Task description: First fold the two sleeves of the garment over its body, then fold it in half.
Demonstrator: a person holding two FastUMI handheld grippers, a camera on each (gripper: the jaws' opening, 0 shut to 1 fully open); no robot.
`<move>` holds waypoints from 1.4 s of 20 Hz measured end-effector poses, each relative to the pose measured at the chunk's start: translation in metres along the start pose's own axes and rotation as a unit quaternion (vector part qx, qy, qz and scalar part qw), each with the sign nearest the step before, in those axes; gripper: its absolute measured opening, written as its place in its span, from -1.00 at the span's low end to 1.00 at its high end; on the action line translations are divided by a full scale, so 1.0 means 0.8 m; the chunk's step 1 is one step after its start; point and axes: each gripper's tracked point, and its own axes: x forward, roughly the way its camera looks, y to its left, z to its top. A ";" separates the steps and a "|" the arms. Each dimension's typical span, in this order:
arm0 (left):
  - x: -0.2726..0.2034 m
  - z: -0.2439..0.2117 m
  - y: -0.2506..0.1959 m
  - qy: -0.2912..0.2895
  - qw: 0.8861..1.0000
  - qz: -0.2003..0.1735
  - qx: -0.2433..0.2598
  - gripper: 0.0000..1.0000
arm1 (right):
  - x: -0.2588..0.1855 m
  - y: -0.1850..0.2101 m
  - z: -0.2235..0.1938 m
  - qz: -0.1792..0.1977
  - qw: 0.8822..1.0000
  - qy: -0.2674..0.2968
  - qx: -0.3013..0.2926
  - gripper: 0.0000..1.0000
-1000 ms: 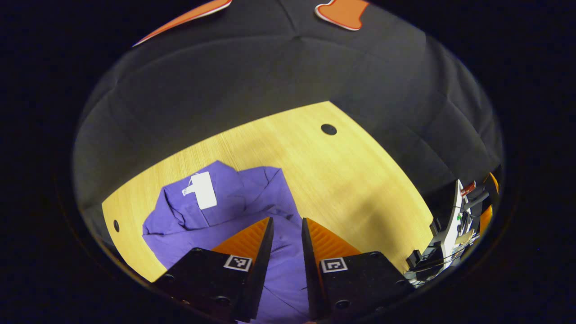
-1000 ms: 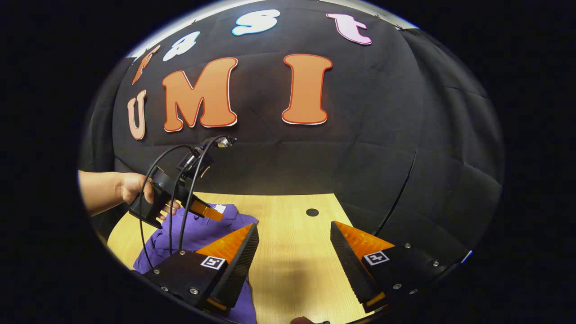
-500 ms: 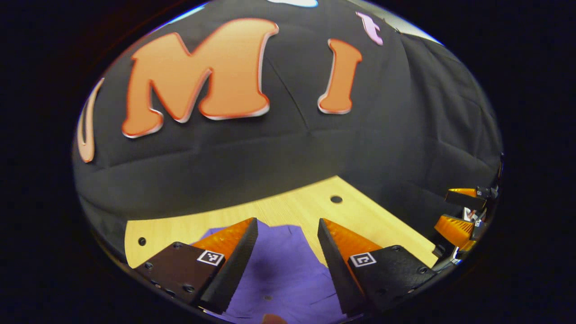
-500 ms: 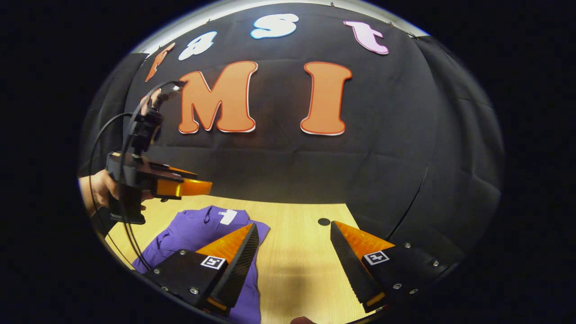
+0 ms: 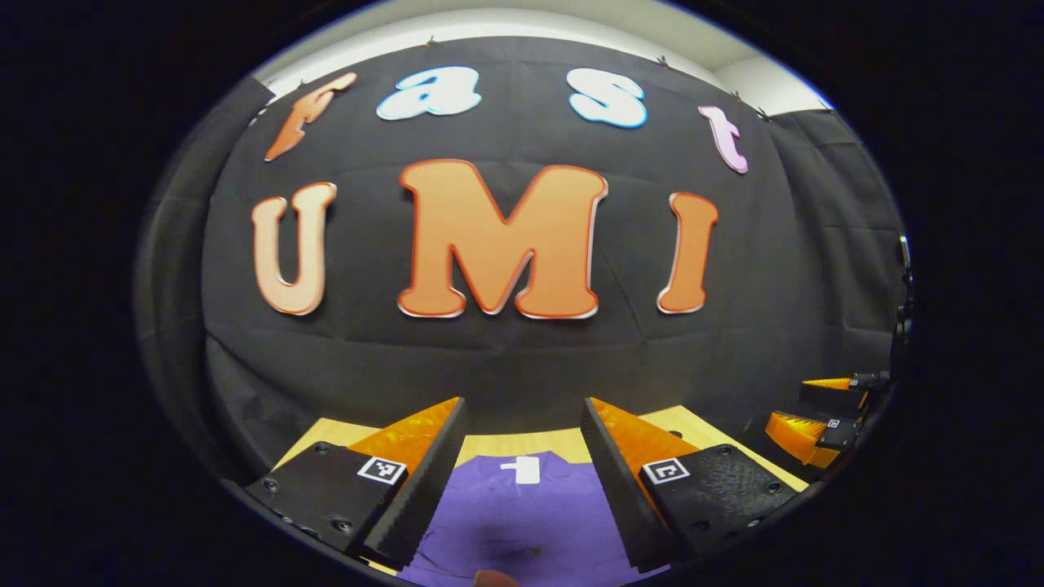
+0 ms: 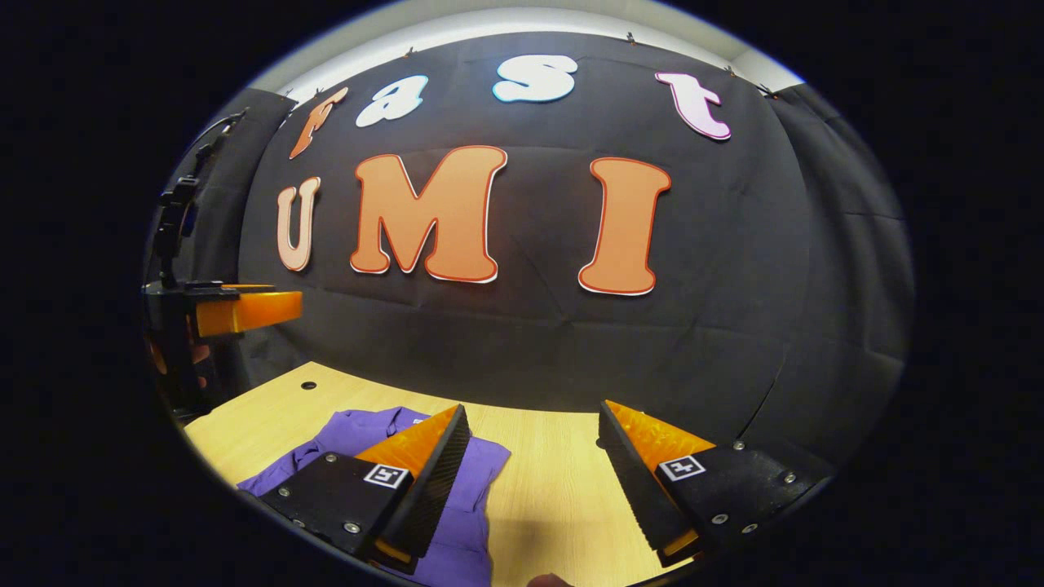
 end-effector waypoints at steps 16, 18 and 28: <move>-0.208 -0.090 0.152 -0.031 0.996 0.068 0.047 0.91 | -0.102 0.082 -0.112 -0.012 0.992 0.120 0.024 0.91; -0.218 -0.124 0.158 -0.001 0.996 0.068 0.055 0.89 | -0.115 0.089 -0.147 -0.006 0.988 0.154 0.024 0.90; -0.250 -0.342 0.152 0.219 0.975 0.031 0.024 0.89 | -0.173 0.088 -0.339 -0.009 0.943 0.332 0.033 0.93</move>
